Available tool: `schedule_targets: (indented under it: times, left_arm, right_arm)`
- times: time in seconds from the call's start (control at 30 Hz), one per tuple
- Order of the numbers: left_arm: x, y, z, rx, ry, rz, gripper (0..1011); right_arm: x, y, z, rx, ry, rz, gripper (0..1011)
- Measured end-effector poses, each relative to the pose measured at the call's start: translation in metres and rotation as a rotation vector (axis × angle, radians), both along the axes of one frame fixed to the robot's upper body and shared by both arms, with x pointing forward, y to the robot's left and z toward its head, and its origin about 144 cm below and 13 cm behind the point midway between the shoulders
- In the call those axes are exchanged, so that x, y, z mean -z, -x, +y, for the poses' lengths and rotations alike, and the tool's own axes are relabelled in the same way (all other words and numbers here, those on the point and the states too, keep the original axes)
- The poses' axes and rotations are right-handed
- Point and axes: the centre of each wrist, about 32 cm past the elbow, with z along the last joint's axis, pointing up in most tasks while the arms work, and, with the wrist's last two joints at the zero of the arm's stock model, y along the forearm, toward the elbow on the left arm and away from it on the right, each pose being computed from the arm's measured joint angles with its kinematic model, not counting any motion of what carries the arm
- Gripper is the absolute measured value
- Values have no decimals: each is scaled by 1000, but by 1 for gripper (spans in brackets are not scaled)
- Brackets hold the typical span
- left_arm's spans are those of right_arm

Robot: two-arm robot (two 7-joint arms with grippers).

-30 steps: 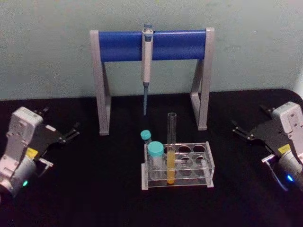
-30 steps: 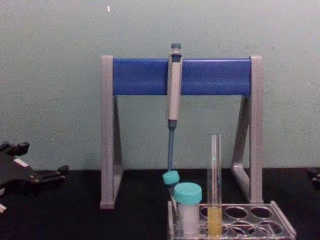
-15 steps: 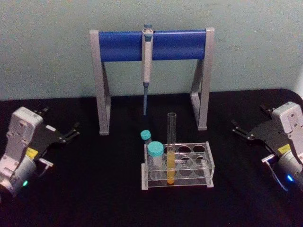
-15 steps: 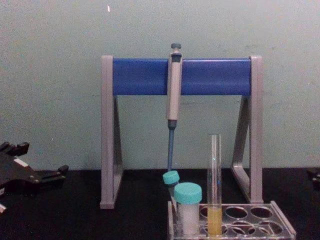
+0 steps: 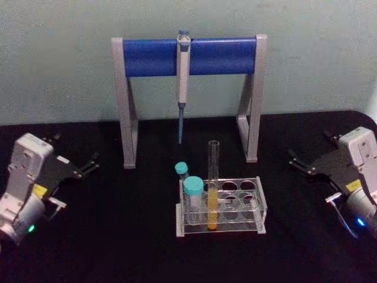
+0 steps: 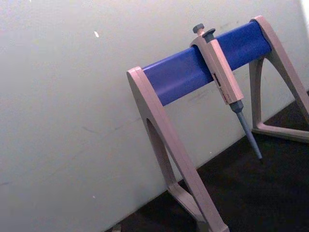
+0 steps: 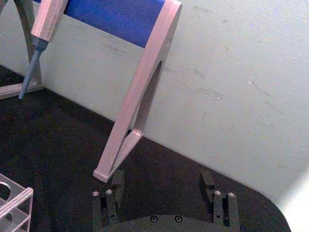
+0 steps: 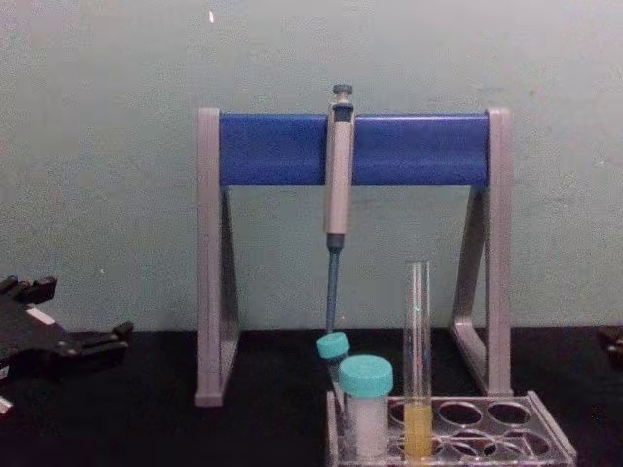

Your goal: Pick up the test tube from the test tube rack, shake it, then place it back into the test tube rack.

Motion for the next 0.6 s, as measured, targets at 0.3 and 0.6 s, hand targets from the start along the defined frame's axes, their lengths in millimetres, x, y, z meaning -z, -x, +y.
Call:
schedule_targets:
  times: [0.3,0.6]
  left_arm:
    - [0,0,0,0,0,0,1001]
    - [0,0,0,0,0,0,1001]
  right_arm:
    - [0,0,0,0,0,0,1000]
    - [0,0,0,0,0,0,1000]
